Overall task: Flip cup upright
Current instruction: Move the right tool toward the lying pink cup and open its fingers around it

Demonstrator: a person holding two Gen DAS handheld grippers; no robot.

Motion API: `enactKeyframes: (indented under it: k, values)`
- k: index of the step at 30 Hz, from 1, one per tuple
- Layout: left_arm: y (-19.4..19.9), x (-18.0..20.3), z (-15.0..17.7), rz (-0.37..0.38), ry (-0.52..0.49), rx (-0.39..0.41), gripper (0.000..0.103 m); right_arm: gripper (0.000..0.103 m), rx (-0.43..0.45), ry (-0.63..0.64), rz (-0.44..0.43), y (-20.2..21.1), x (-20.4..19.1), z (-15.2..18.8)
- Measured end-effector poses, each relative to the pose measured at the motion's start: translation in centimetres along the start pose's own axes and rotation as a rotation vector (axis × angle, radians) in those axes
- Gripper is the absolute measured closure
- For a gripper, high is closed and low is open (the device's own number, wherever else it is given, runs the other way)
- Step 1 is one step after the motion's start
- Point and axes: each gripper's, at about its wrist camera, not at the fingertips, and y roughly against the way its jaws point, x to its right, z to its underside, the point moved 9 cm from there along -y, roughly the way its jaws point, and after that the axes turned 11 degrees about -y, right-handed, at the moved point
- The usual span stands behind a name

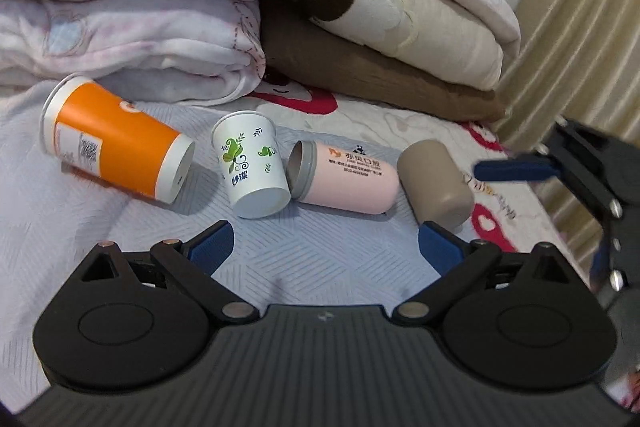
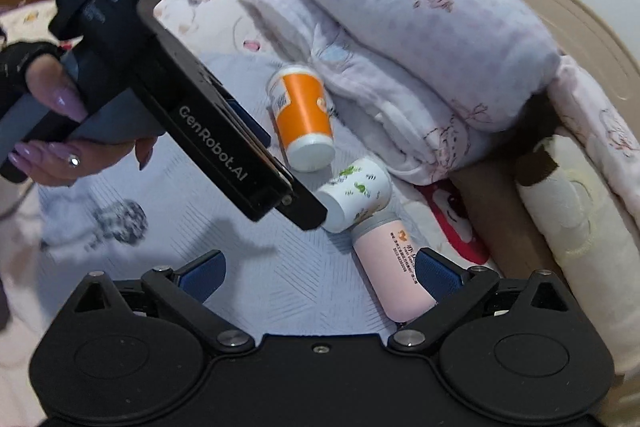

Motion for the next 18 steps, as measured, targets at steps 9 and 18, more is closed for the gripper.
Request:
enactKeyframes:
  k: [9, 18]
  values:
    - [-3.6, -2.8, 1.3, 0.036, 0.124, -0.016, 0.004, 0.013, -0.078, 0.083, 0.015, -5.1, 3.8, 2.0]
    - [-5.1, -2.9, 1.5, 0.032, 0.15, -0.036, 0.004, 0.026, -0.167, 0.212, 0.038, -9.7, 6.1, 2.7]
